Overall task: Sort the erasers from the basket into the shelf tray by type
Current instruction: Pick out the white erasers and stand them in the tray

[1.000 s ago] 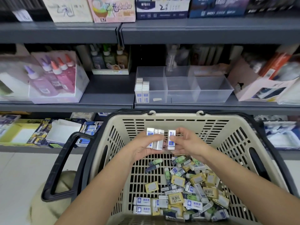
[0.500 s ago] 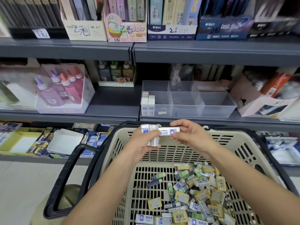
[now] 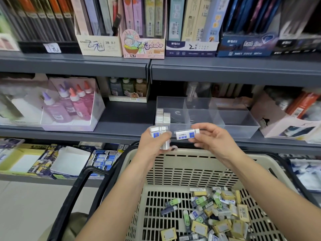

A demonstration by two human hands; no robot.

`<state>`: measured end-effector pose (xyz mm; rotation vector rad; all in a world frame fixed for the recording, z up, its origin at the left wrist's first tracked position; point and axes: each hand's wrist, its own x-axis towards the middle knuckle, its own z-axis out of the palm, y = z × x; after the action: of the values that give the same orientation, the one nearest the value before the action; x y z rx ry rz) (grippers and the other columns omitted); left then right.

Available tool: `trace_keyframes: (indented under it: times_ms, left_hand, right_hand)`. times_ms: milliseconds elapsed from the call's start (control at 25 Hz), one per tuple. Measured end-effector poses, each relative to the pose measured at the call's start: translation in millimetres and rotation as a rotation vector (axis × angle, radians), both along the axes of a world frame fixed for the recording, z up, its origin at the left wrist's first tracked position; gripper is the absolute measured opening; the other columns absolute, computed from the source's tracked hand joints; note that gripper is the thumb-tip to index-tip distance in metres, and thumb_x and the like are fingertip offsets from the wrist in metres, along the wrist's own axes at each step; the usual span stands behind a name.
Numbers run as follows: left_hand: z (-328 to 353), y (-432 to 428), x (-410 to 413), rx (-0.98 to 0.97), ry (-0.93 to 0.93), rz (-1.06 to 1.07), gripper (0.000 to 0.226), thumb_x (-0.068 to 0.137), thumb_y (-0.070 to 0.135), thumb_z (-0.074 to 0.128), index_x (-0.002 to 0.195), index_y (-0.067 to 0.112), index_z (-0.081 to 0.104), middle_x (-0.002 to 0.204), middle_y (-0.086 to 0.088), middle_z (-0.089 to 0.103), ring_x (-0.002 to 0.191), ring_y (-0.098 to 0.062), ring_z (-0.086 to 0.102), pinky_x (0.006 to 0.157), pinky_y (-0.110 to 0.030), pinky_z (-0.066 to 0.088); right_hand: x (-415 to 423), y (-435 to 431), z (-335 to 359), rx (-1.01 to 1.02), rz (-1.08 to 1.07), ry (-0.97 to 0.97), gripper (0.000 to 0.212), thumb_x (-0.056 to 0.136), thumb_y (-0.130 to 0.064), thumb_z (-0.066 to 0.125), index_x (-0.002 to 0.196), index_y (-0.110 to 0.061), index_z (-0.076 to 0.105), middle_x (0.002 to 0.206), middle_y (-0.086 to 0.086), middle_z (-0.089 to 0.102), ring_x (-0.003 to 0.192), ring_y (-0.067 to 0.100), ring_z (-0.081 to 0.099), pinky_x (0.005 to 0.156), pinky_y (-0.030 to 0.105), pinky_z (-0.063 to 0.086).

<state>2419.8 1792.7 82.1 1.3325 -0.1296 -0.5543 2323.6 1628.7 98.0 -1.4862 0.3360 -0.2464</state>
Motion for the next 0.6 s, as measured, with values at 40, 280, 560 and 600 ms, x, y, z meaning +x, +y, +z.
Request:
trace_keyframes:
  times_ms: [40, 280, 560, 600]
  left_hand:
    - [1, -1, 7, 0.007, -0.013, 0.038, 0.022, 0.081, 0.007, 0.069, 0.097, 0.015, 0.057, 0.085, -0.007, 0.066, 0.074, -0.016, 0.064, 0.058, -0.028, 0.057]
    - [1, -4, 48, 0.063, -0.118, 0.251, 0.020, 0.082, 0.012, 0.068, 0.091, 0.024, 0.055, 0.087, -0.004, 0.062, 0.080, -0.019, 0.062, 0.074, -0.041, 0.058]
    - [-14, -10, 65, 0.074, -0.124, 0.273, 0.021, 0.081, 0.013, 0.069, 0.089, 0.027, 0.056, 0.087, -0.004, 0.062, 0.081, -0.020, 0.061, 0.073, -0.042, 0.058]
    - [-15, -10, 66, 0.072, -0.115, 0.263, 0.021, 0.081, 0.013, 0.069, 0.090, 0.027, 0.056, 0.088, -0.004, 0.063, 0.081, -0.020, 0.062, 0.073, -0.042, 0.059]
  right_hand:
    - [5, -4, 3, -0.034, -0.028, -0.001, 0.024, 0.087, 0.004, 0.055, 0.099, -0.016, 0.064, 0.082, 0.003, 0.073, 0.074, 0.012, 0.070, 0.063, 0.016, 0.054]
    - [71, -30, 25, -0.488, -0.212, 0.014, 0.020, 0.082, -0.006, 0.065, 0.080, -0.026, 0.061, 0.072, -0.005, 0.068, 0.069, 0.015, 0.066, 0.071, 0.028, 0.055]
    - [140, -24, 15, -0.781, -0.105, 0.119, 0.029, 0.080, -0.008, 0.066, 0.074, -0.035, 0.058, 0.073, -0.009, 0.060, 0.077, 0.014, 0.058, 0.078, 0.025, 0.046]
    - [144, -23, 15, -0.829, -0.079, 0.146, 0.027, 0.081, -0.010, 0.066, 0.076, -0.035, 0.058, 0.076, -0.008, 0.061, 0.079, 0.015, 0.059, 0.080, 0.024, 0.047]
